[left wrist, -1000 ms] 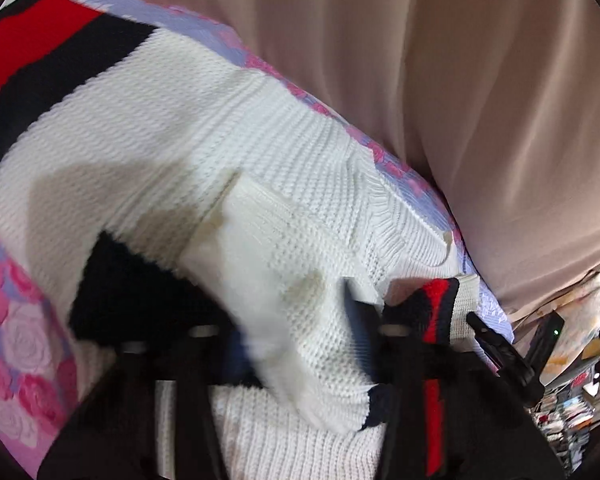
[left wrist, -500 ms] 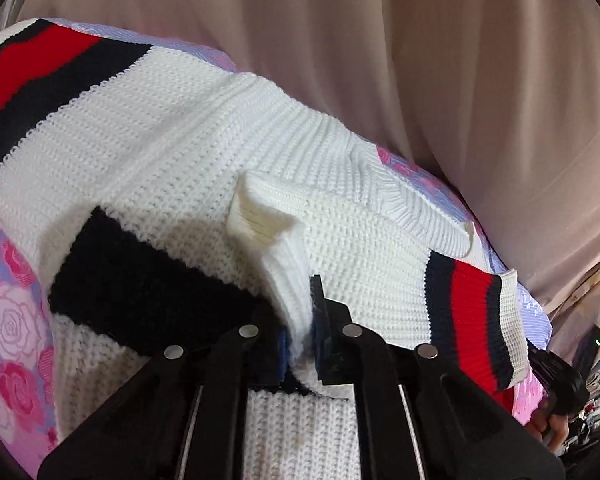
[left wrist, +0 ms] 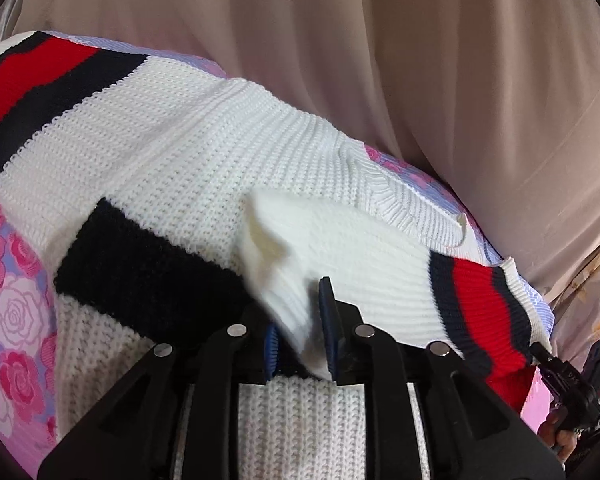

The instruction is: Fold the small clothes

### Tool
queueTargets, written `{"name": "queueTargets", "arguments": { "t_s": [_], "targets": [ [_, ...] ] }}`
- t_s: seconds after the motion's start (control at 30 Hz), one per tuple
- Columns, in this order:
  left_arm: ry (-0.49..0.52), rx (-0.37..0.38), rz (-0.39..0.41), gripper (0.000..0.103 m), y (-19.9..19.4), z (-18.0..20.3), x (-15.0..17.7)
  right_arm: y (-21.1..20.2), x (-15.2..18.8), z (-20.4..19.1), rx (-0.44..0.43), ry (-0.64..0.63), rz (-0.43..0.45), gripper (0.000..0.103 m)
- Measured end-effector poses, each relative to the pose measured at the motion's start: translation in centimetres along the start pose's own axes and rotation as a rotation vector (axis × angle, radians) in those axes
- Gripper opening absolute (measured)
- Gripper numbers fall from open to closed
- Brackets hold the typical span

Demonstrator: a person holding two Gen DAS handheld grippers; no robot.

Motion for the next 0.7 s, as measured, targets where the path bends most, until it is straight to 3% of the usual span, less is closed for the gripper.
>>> {"name": "queueTargets", "arguments": {
  "t_s": [0.03, 0.13, 0.27, 0.37, 0.43, 0.57, 0.67, 0.7],
  "targets": [
    [0.011, -0.007, -0.002, 0.019, 0.0, 0.2, 0.0, 1.7, 0.7, 0.9, 0.039, 0.003, -0.067, 0.021],
    [0.046, -0.040, -0.005, 0.019, 0.4, 0.8, 0.1, 0.1, 0.5, 0.3, 0.035, -0.040, -0.066, 0.028],
    [0.038, -0.031, -0.007, 0.019, 0.8, 1.0, 0.0, -4.1, -1.8, -1.8, 0.115, -0.088, 0.075, 0.035],
    [0.039, -0.030, -0.007, 0.019, 0.7, 0.9, 0.1, -4.0, -4.0, -4.1, 0.046, -0.105, 0.059, 0.035],
    [0.040, -0.030, -0.006, 0.017, 0.7, 0.9, 0.1, -2.2, -4.8, -5.9, 0.027, -0.150, 0.015, 0.032],
    [0.012, -0.019, 0.002, 0.010, 0.4, 0.4, -0.1, 5.5, -4.8, -7.1, 0.067, -0.224, -0.100, 0.026],
    [-0.016, -0.003, 0.013, 0.009, -0.2, -0.1, -0.2, 6.8, -7.0, -5.6, 0.061, -0.136, -0.052, 0.017],
    [-0.017, -0.002, 0.015, 0.009, -0.2, -0.1, -0.2, 6.7, -7.6, -5.0, 0.057, -0.069, -0.057, 0.009]
  ]
}}
Point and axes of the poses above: each gripper's, at about its wrist camera, not at the fingertips, and y roughly the way its jaws point, z to its right, x to its underside, the point moved 4 cm from there along y, roughly the way its jaws point, and after that the axes turned 2 degrees about y, right-handed, at the moved point
